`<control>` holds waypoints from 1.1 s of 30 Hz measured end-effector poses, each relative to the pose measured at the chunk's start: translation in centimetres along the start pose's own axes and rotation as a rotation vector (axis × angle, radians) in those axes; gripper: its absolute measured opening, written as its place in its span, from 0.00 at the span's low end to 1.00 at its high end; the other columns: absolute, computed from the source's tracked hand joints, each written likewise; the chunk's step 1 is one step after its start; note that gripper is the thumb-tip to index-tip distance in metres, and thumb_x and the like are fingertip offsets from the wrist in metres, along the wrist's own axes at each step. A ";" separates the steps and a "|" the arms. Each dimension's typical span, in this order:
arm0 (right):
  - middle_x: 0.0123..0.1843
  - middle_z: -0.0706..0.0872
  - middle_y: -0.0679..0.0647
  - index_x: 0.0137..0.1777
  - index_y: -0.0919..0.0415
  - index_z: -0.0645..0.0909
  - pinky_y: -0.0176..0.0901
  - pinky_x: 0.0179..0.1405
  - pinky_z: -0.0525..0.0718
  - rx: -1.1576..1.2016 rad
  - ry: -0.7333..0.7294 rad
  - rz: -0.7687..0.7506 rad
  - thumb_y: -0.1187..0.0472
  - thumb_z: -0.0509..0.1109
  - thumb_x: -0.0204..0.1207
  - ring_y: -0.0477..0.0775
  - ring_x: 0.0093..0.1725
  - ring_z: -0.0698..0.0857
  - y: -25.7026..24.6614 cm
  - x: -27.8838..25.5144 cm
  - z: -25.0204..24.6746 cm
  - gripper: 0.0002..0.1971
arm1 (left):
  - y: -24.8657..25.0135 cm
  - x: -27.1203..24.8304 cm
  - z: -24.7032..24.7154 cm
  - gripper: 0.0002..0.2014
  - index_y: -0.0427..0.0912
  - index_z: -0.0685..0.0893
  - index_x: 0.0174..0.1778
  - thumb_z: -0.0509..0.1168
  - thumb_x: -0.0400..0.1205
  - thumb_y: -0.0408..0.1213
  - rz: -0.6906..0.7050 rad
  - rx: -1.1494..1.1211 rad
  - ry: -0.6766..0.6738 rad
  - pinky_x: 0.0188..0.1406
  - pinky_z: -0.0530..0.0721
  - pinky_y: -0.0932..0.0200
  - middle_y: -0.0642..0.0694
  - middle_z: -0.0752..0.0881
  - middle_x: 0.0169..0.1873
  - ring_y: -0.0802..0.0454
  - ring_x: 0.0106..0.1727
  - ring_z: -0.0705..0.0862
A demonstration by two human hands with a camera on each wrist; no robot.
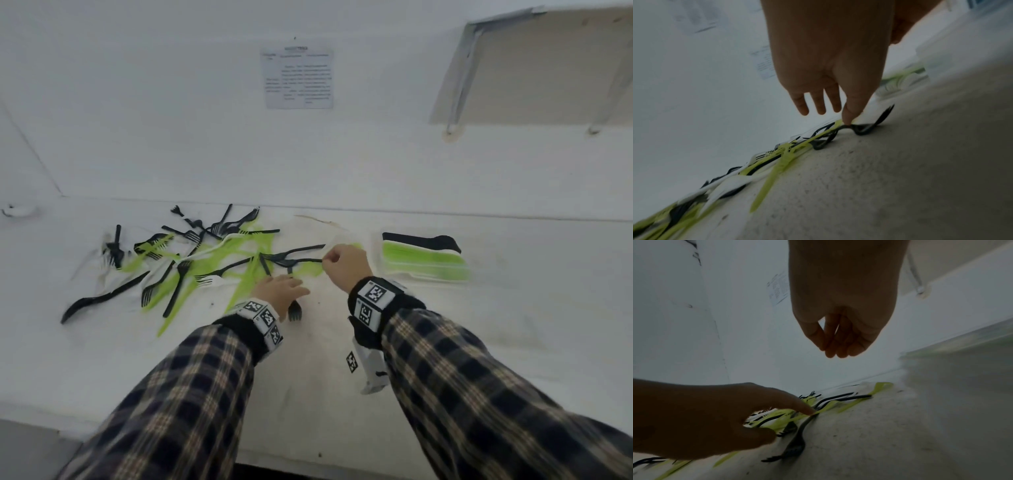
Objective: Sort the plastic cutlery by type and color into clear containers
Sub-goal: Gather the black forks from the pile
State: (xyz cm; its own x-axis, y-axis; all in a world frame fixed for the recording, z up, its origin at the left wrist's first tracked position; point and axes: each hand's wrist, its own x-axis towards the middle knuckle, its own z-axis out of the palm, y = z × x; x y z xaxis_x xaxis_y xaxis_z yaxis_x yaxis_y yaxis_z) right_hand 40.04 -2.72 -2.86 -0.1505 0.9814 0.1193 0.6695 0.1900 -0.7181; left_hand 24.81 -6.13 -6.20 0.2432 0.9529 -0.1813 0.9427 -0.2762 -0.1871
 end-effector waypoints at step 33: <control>0.66 0.82 0.61 0.65 0.67 0.80 0.43 0.66 0.75 -0.574 -0.446 -0.074 0.66 0.58 0.82 0.59 0.67 0.79 0.1 10.3 6.4 0.16 | -2.7 4.0 0.9 0.16 0.40 0.74 0.69 0.53 0.87 0.38 0.316 0.034 0.033 0.68 0.66 0.54 0.41 0.76 0.66 0.43 0.67 0.75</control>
State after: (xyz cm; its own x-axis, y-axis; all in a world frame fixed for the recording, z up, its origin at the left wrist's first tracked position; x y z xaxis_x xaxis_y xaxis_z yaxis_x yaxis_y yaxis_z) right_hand 33.93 7.19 -6.08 -0.4102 0.8838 -0.2251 0.9035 0.3604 -0.2318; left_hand 23.07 -1.74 -7.25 0.5305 0.8227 -0.2043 0.8114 -0.5626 -0.1585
